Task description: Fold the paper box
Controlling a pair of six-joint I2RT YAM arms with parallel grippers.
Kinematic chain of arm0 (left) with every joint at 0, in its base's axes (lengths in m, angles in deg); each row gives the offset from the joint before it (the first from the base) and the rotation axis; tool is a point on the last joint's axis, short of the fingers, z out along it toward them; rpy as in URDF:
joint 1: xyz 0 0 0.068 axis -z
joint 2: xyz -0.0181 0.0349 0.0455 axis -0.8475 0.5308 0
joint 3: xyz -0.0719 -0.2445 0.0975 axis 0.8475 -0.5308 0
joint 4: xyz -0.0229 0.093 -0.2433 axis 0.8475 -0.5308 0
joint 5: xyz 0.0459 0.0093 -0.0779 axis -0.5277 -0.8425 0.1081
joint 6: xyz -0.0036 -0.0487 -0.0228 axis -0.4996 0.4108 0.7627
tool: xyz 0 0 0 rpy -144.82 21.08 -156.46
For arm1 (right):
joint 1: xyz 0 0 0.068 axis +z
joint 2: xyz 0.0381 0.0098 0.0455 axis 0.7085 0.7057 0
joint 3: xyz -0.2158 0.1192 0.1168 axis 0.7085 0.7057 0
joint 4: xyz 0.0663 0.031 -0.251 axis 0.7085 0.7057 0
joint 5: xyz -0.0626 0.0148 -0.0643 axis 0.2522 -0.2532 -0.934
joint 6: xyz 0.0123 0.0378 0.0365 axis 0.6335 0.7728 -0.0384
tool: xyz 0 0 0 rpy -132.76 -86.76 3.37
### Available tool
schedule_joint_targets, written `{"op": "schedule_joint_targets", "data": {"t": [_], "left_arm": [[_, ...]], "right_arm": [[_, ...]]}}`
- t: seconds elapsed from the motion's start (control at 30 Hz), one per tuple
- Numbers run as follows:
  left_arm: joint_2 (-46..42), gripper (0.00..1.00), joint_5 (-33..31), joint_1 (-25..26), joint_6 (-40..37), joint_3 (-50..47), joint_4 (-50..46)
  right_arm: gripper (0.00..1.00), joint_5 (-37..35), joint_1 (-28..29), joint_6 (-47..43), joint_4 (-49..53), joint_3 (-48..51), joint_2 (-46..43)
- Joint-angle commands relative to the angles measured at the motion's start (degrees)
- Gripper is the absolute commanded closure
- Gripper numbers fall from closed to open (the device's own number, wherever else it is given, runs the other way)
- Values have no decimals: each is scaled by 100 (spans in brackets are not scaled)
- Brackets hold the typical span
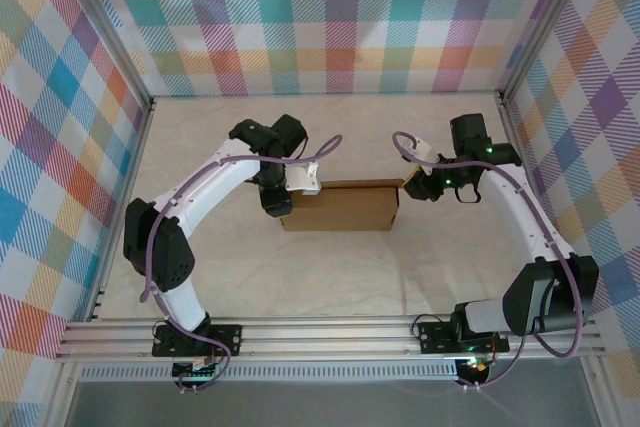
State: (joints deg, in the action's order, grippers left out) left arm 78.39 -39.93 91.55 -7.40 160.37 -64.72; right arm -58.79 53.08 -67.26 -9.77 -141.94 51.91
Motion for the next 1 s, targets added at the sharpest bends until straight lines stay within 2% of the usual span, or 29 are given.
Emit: {"op": "schedule_joint_targets", "data": {"t": [0.0,0.13,0.23,0.37,0.47,0.5,0.53,0.67,0.83,0.97], "left_arm": [[342,65,113,-29,-87,-96,-151],[340,65,117,-29,-78,-104,-152],[357,65,118,-29,-57,-105,-168],[344,65,120,-29,-61,-105,-165],[339,65,117,-29,-54,-97,-178],[346,65,124,-29,-53,-89,-191],[357,65,126,-26,-50,-72,-202],[375,65,134,-13,-17,-44,-224],[399,65,180,-4,51,6,-179],[506,65,451,-3,354,244,-143]], "right_arm": [[69,31,30,-165,97,20,32],[75,8,21,-150,111,11,46],[85,31,21,-147,126,10,49],[86,7,21,-174,155,32,80],[77,36,21,-165,123,34,106],[77,32,21,-156,107,34,110],[79,20,18,-147,112,24,119],[100,26,21,-139,130,4,122],[100,135,21,13,80,-40,37],[100,3,25,622,-433,247,-328]]}}
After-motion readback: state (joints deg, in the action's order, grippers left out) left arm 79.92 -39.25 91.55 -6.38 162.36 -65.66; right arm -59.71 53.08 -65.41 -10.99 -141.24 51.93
